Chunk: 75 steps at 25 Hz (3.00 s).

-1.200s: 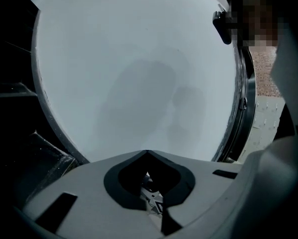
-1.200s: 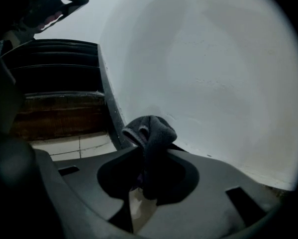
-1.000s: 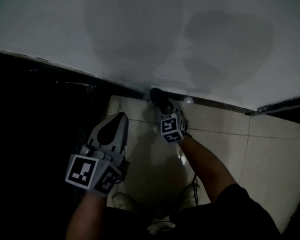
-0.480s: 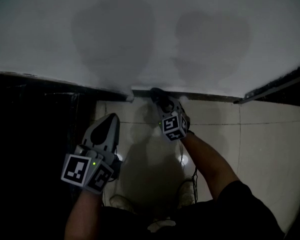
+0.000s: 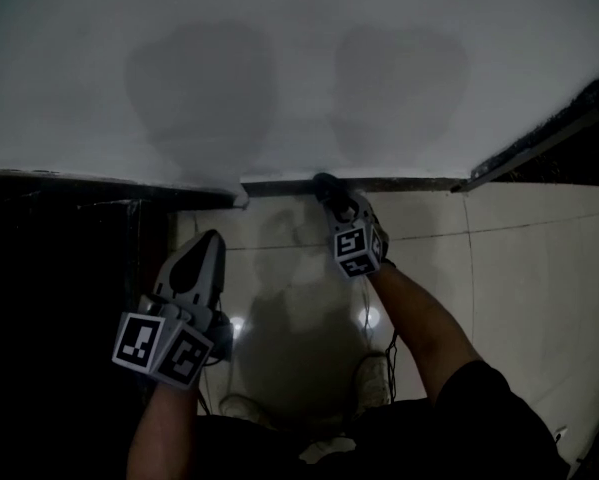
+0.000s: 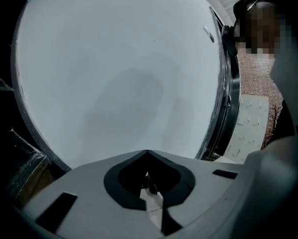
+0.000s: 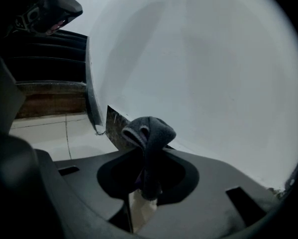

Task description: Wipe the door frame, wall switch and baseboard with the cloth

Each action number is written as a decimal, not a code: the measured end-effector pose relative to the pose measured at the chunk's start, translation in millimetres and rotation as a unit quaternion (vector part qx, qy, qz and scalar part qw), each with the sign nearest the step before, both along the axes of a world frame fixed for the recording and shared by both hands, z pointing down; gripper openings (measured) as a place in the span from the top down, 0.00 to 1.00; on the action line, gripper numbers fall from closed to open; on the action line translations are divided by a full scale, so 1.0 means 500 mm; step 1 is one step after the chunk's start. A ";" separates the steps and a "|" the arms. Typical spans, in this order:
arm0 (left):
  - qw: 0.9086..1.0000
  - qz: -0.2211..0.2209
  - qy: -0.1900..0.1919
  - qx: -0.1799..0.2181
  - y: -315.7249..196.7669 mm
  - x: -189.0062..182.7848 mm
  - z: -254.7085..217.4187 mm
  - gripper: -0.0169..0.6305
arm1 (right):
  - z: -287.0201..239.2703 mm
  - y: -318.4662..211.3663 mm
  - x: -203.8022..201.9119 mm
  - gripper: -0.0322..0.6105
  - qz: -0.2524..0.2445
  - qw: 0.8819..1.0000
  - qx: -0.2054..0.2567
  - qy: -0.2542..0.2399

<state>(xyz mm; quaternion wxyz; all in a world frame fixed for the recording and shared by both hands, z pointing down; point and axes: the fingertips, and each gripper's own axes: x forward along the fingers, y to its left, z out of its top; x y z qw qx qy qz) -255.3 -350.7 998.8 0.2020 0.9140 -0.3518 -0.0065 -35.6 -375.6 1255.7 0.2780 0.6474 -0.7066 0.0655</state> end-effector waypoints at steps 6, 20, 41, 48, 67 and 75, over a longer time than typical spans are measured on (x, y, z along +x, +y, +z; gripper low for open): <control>1.000 0.007 0.000 -0.005 0.004 0.026 0.006 0.99 | 0.002 0.031 0.073 0.82 0.022 1.000 -0.005 0.012; 0.999 0.051 -0.005 0.005 0.033 0.197 0.025 0.99 | 0.008 0.098 0.230 0.82 0.053 0.999 0.002 -0.011; 0.996 0.083 -0.038 -0.004 0.035 0.309 0.099 0.99 | 0.004 0.194 0.439 0.82 0.116 0.993 0.024 0.001; 0.994 0.095 -0.055 -0.010 0.047 0.305 0.100 0.99 | -0.012 0.234 0.518 0.82 0.175 0.984 0.036 -0.015; 0.998 0.050 -0.033 -0.008 0.035 0.166 0.056 0.99 | -0.028 0.269 0.568 0.82 0.254 0.966 0.042 -0.007; 0.991 0.084 -0.068 0.083 0.061 0.136 -0.016 0.99 | -0.060 0.149 0.301 0.82 0.098 0.994 0.051 0.014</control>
